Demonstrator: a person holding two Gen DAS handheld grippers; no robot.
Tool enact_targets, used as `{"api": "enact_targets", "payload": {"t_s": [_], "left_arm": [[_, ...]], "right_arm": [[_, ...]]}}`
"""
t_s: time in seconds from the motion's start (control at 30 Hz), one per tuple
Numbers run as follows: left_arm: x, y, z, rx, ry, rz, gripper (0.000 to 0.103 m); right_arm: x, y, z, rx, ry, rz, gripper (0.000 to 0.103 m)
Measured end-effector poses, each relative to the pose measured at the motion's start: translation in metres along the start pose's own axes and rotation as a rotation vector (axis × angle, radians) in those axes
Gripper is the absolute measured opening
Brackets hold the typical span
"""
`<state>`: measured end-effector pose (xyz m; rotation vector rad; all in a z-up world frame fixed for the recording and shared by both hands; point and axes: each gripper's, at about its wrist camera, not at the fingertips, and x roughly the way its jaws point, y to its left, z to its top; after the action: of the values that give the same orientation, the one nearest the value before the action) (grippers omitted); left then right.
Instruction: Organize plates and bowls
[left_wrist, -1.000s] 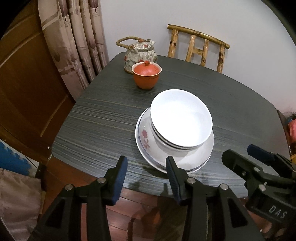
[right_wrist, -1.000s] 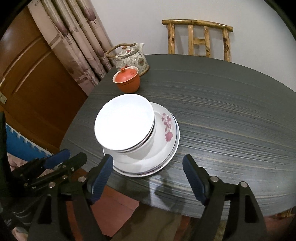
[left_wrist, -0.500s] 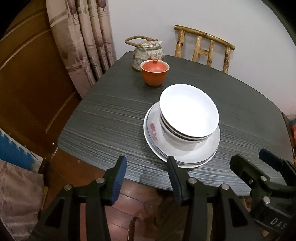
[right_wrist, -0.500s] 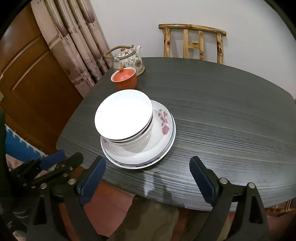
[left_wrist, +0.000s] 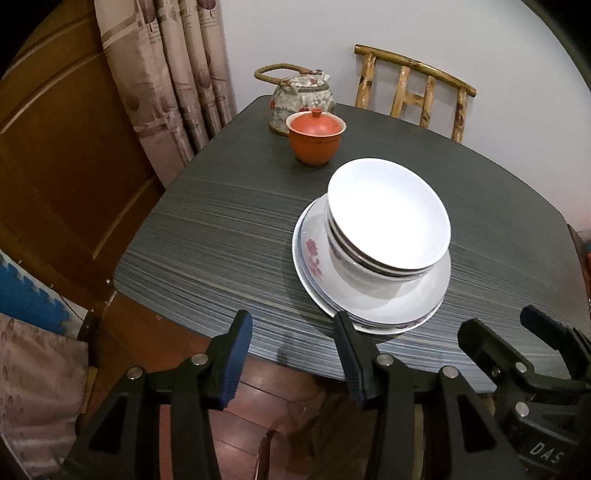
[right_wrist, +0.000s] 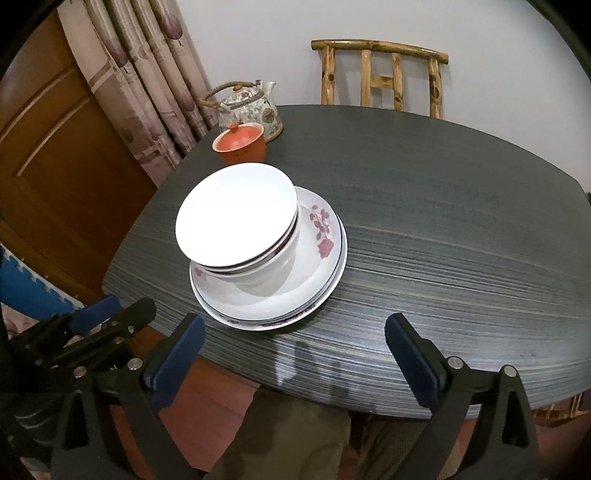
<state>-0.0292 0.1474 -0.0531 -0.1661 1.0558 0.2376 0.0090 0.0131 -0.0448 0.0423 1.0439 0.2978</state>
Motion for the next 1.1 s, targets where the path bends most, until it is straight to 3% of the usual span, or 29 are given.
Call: {"api": "enact_targets", "payload": {"t_s": [1.1], "left_arm": [[0.012,0.001,-0.002,0.008,0.025,0.016,0.047]], "right_arm": [[0.012,0.005,-0.005,-0.01,0.035,-0.022,0.098]]}}
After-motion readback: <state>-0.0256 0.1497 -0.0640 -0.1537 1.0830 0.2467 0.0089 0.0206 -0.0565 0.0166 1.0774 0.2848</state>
